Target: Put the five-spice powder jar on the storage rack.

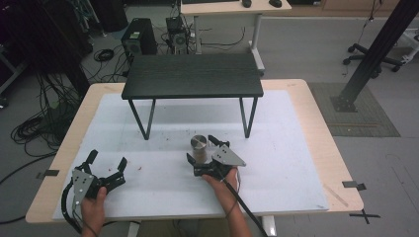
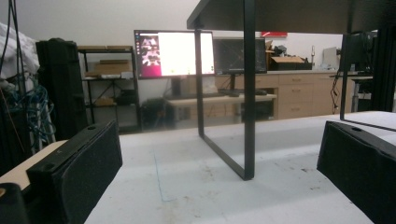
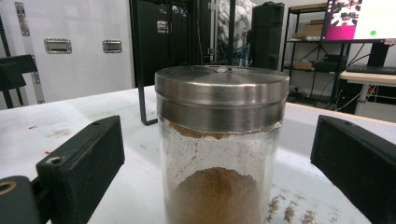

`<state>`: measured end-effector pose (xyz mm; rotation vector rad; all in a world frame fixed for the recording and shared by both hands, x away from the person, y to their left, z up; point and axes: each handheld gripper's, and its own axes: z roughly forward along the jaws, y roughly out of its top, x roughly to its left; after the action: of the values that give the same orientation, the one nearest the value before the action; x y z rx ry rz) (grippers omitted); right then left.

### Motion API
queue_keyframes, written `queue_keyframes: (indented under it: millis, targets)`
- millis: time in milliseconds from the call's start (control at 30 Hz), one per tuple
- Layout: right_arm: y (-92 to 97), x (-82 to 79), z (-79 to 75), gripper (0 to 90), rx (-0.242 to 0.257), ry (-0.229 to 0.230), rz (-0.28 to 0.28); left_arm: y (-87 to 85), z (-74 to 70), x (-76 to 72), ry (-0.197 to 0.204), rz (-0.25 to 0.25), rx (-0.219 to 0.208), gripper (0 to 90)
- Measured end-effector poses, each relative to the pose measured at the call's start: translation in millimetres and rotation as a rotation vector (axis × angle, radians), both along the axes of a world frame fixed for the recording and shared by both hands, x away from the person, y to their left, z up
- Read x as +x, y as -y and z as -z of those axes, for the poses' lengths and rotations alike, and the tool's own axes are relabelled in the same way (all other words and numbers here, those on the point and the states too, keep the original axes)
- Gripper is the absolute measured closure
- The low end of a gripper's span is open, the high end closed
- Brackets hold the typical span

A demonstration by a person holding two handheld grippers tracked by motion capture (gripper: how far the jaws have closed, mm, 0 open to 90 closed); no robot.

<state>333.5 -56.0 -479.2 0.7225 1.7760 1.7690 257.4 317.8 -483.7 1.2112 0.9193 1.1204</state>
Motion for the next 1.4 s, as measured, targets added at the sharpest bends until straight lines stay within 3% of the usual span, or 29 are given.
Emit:
queue_keyframes:
  millis: [267, 767, 1400]
  targets:
    - [0.0, 0.1, 0.0, 8.4, -0.001, -0.001, -0.004, 0.1, 0.0, -0.1, 0.000, 0.000, 0.000, 0.3]
    - [-0.6, 0.0, -0.2, 42.7, -0.011, -0.002, -0.011, 0.2, -0.1, 0.1, -0.002, 0.000, 0.001, 0.3]
    - [-0.6, 0.1, -0.3, 43.0, -0.012, -0.002, -0.008, 0.4, -0.1, 0.2, -0.002, 0.000, 0.003, 0.3]
